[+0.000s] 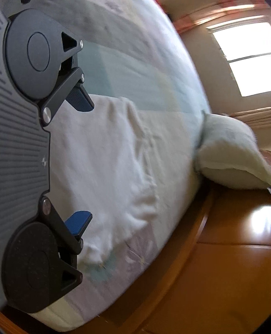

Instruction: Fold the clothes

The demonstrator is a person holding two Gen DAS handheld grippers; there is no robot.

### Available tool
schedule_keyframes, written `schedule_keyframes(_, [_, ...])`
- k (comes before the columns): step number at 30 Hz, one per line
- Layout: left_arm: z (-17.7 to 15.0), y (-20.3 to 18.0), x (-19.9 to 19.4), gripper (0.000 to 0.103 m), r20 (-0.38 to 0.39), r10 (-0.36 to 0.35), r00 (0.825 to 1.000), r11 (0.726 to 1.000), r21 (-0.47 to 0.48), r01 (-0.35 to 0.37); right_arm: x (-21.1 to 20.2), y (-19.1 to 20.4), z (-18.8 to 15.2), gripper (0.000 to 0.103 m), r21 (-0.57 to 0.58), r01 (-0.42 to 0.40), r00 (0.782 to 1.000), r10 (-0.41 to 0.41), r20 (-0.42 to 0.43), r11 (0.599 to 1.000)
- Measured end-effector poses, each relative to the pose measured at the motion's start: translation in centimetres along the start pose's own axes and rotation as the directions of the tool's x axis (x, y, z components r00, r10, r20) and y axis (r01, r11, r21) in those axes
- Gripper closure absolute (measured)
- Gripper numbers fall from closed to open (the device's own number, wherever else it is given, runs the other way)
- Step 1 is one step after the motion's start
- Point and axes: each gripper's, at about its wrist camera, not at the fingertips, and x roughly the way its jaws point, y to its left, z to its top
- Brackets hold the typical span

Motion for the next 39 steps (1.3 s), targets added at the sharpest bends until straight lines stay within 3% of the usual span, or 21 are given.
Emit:
schedule_keyframes(3, [-0.1, -0.2, -0.9, 0.006, 0.007, 0.018, 1.0, 1.0, 0.004, -0.018, -0.2, 2.1, -0.3, 0.0, -0.041, -0.036, 0.999, 0.036, 0.017, 0.999])
schedule_keyframes(7, [-0.2, -0.6, -2.1, 0.006, 0.016, 0.041, 0.999, 0.999, 0.01, -0.042, 1.1, 4.4, -0.7, 0.0, -0.044, -0.133, 0.99, 0.131, -0.044, 0.99])
schedule_keyframes(10, [-0.3, -0.8, -3.0, 0.006, 0.023, 0.059, 0.998, 0.998, 0.014, -0.059, 1.9, 5.2, -1.0, 0.0, -0.028, -0.116, 0.989, 0.113, -0.095, 0.993])
schedule_keyframes(13, [-0.4, -1.0, -3.8, 0.006, 0.03, 0.07, 0.997, 0.997, 0.016, -0.07, 0.2, 5.7, -1.2, 0.0, 0.004, -0.117, 0.989, 0.117, -0.088, 0.993])
schedule_keyframes(27, [0.3, -3.8, -6.1, 0.004, 0.061, 0.061, 0.996, 0.998, -0.008, -0.06, -9.8, 8.4, -5.7, 0.0, -0.003, 0.028, 0.994, -0.028, -0.101, 1.0])
schedule_keyframes(31, [0.3, -4.7, -7.0, 0.004, 0.077, 0.028, 0.997, 0.999, -0.017, -0.027, -12.4, 9.0, -7.4, 0.0, 0.022, 0.068, 0.993, -0.065, -0.095, 0.997])
schedule_keyframes(39, [0.1, -7.4, -7.8, 0.004, 0.057, 0.045, 0.997, 0.998, 0.039, -0.047, -15.9, 9.1, -10.8, 0.0, 0.112, 0.131, 0.987, -0.118, -0.11, 0.985])
